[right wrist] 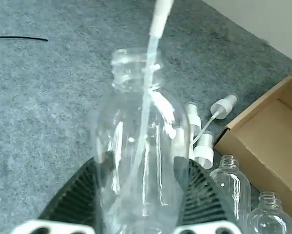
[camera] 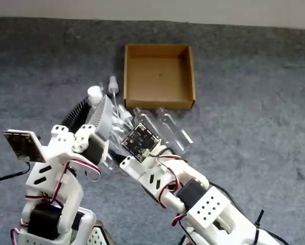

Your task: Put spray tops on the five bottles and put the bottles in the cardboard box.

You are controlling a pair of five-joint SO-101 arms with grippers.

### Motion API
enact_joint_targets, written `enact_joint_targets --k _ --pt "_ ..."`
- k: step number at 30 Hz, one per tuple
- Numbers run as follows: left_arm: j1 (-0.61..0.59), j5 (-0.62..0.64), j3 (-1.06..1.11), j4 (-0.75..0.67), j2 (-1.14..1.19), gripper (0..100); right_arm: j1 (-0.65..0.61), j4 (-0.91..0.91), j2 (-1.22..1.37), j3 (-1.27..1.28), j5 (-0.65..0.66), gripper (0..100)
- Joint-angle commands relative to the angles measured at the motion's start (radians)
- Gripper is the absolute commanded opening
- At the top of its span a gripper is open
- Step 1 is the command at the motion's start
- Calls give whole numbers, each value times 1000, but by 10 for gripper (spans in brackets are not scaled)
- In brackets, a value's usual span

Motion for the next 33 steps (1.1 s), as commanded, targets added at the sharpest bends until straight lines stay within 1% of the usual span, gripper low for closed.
enact_joint_targets --k 1,4,6,9,13,15,20,22,24,33 --pt "24 -9 -12 54 -5 18 58 -28 -31 -13 -55 3" --pt "27 -9 -8 61 -5 18 128 -28 -31 -15 -167 3" --pt "28 -9 -4 61 -4 18 151 -28 -31 -15 -198 3" --pt "54 -32 15 57 4 18 154 -28 -31 -15 -198 3" --pt "185 -132 50 57 2 18 153 -28 -31 -13 -198 3" --pt "226 -166 44 57 1 25 153 -28 -31 -12 -198 3" --pt "232 -186 -16 61 4 130 94 -28 -31 -8 -196 3" --pt "231 -186 -27 61 -4 139 87 -28 -31 -8 -196 3" --pt "196 -186 -30 61 -4 139 90 -28 -31 -8 -196 3" --pt "-56 -181 -53 55 -5 139 90 -28 -31 -8 -196 3"
